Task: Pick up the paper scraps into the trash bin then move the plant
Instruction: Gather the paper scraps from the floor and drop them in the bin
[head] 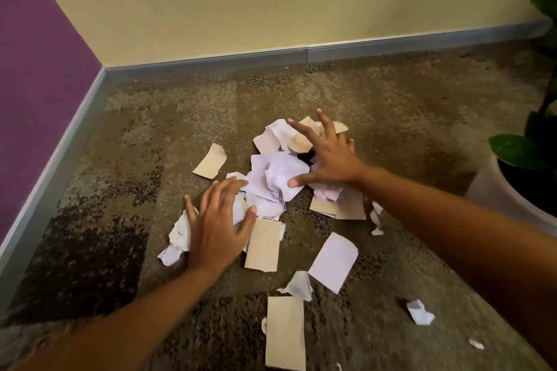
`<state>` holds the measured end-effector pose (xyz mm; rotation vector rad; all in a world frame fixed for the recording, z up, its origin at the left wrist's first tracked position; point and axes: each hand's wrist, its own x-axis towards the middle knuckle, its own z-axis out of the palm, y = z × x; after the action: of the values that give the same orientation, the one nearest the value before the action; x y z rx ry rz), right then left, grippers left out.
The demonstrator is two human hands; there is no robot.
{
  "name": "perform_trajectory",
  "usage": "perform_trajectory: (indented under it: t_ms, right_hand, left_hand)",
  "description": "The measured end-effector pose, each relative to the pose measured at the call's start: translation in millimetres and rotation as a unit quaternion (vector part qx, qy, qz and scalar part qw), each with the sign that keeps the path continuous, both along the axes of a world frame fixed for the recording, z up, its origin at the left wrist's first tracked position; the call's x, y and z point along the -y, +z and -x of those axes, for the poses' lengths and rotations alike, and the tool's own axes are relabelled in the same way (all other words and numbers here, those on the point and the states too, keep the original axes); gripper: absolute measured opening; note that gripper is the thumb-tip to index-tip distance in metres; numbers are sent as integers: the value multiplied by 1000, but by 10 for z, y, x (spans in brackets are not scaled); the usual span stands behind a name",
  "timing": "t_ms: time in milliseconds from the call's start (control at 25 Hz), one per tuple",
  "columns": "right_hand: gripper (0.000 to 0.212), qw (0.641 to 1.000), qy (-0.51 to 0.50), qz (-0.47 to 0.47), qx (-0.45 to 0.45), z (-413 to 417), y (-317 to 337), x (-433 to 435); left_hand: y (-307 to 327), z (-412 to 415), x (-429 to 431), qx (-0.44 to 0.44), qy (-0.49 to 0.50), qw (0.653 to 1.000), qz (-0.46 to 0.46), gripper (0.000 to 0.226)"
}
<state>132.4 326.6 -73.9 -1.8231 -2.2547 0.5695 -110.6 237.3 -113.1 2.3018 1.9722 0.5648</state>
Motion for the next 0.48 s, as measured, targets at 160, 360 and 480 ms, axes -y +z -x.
perform_trajectory:
  t_ms: [160,360,480]
  right_hand:
    - [116,964,127,190,136,274,215,-436]
    - [105,958,164,126,198,504,297,-348]
    - [77,972,165,84,144,582,277,-185]
  left_hand:
    - [11,-2,-3,-3,-2,1000,9,48]
    - [38,-1,4,5,1,1000,13,47]
    - [54,-15,7,8,7,1000,12,46]
